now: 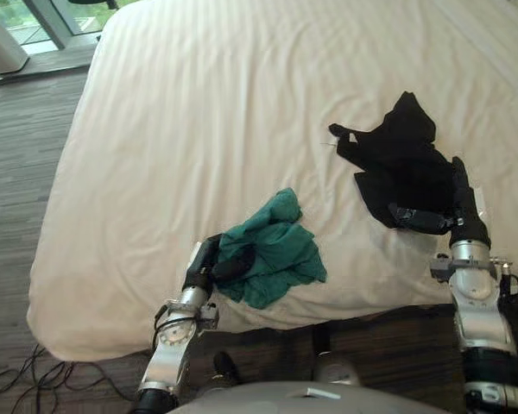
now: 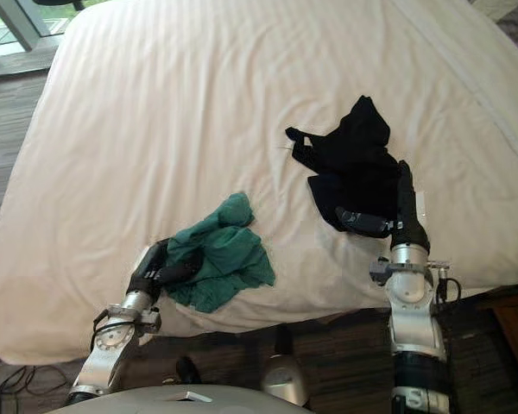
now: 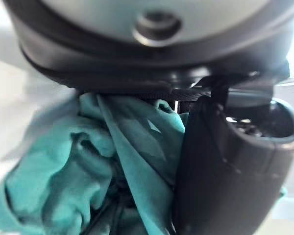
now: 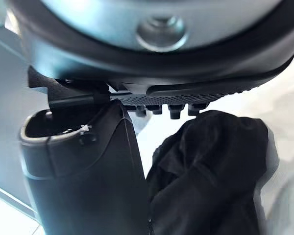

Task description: Tidy up the quilt and then pick up the clothes from the bed and put them into the laundry hamper

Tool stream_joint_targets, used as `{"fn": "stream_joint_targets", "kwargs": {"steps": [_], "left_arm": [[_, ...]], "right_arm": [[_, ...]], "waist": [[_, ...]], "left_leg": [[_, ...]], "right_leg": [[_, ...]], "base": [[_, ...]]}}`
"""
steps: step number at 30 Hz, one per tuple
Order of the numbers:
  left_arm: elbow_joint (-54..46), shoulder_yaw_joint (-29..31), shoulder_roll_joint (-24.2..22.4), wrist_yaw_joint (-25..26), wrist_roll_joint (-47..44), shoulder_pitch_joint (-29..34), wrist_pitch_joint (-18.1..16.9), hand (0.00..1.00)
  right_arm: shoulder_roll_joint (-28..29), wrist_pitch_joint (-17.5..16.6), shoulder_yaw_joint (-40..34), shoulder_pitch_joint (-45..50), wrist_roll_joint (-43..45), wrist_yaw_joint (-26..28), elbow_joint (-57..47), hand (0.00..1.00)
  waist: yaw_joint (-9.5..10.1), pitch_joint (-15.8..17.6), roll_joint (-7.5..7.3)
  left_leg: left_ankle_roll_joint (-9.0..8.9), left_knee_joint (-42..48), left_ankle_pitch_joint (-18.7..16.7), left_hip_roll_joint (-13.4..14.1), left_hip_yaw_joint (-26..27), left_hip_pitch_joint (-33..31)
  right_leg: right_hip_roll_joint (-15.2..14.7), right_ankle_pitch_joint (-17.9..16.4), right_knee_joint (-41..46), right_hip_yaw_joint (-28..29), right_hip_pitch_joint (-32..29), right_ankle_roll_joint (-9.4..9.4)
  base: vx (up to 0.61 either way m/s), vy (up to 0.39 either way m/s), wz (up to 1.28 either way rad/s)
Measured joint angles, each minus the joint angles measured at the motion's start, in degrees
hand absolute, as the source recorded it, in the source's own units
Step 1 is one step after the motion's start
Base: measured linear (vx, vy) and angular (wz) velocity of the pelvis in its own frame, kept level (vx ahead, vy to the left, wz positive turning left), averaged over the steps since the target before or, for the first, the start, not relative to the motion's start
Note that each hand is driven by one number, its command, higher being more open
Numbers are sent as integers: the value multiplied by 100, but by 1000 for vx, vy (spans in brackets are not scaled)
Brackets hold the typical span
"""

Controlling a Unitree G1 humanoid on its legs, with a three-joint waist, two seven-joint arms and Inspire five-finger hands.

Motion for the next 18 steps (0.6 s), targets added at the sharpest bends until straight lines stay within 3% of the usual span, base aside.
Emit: {"fn": "stream_joint_targets", "kwargs": {"steps": [4, 8, 9, 15, 18], "left_arm": [[-15, 98, 21, -106, -419, 23, -103, 0], [-78, 118, 78, -182, -713, 26, -174, 0], [-95, 118, 111, -195, -744, 24, -234, 0], [-201, 117, 188, -309, -948, 29, -383, 0], [-171, 108, 158, -325, -948, 14, -376, 0]], "right_arm": [[-587, 108, -2, -468, 3, 1, 794, 100], [-802, 170, -1, -889, 7, 1, 1277, 100], [-850, 171, -1, -993, 8, 1, 1373, 0], [-1122, 171, 89, -1297, 39, -116, 1609, 0], [-1150, 182, 85, -1271, 63, -294, 1609, 0]], "waist": [[67, 205, 211], [80, 372, 334], [80, 434, 384], [84, 555, 449], [63, 557, 447]], "left_leg": [[42, 0, 75, -32, -212, -161], [72, 0, 142, -52, -319, -341], [78, 0, 150, -55, -333, -365], [141, 20, 250, -73, -212, -666], [248, 86, 374, -115, 216, -692]], "right_leg": [[-33, -7, 0, -227, -13, -15], [-65, -11, 1, -358, -94, -26], [-73, -11, 1, -418, -99, -26], [-148, -20, 2, -623, -277, -34], [-201, -78, 3, -817, -174, -48]], "base": [[-16, -6, 29], [7, -10, 18], [7, -8, 17], [21, -1, 16], [5, 20, 31]]}}
